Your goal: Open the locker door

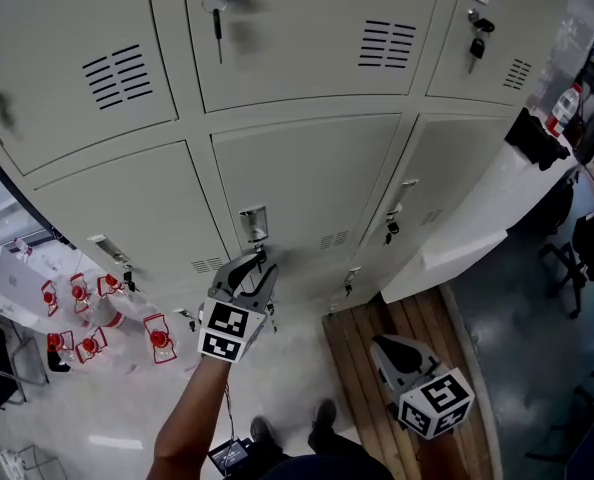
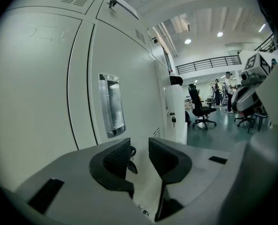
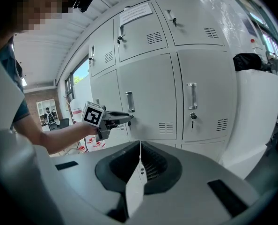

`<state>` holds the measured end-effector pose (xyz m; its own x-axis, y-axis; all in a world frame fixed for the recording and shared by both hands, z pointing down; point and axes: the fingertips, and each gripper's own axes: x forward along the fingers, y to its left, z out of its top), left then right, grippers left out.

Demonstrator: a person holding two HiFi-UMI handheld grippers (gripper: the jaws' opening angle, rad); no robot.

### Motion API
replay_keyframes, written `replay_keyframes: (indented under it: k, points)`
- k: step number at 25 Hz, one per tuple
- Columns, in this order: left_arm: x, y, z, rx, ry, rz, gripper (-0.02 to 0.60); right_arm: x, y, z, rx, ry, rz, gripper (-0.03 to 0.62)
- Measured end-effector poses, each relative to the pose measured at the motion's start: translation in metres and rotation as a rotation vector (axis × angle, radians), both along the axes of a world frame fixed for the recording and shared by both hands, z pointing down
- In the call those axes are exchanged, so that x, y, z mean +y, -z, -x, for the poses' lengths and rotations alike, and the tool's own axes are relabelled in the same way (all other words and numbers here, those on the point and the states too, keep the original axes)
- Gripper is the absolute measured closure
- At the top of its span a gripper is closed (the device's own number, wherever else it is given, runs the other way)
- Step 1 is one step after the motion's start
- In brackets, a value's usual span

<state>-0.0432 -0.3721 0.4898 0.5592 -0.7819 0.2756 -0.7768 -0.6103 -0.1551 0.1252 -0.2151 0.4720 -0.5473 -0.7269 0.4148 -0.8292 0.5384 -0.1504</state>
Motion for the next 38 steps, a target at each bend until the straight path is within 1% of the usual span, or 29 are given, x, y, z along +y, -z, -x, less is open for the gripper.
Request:
replay_keyframes:
  k: [8,17,22,26,29,38]
  points:
    - [-0.011,-0.004,-0.002,0.002,0.014,-0.003,0.453,-0.008,-0.01,-0.003,-0.002,0.008,0.019,0.557]
    - [-0.029,-0.005,0.005,0.012,0.045,-0.008,0.463,-0.02,-0.02,-0.003,-0.005,0.011,0.036,0.557]
    - [-0.036,-0.005,0.008,0.014,0.06,-0.037,0.468,-0.026,-0.024,0.0,-0.007,0.013,0.044,0.557]
    - [-0.037,-0.006,0.009,0.027,0.072,-0.068,0.483,-0.03,-0.027,0.002,-0.007,0.013,0.05,0.557]
    - [-0.036,-0.006,0.009,0.026,0.072,-0.075,0.483,-0.032,-0.028,0.003,-0.008,0.011,0.051,0.557]
    - [-0.024,-0.007,0.003,-0.014,0.037,-0.085,0.483,-0.035,-0.028,0.01,-0.009,0.016,0.049,0.557]
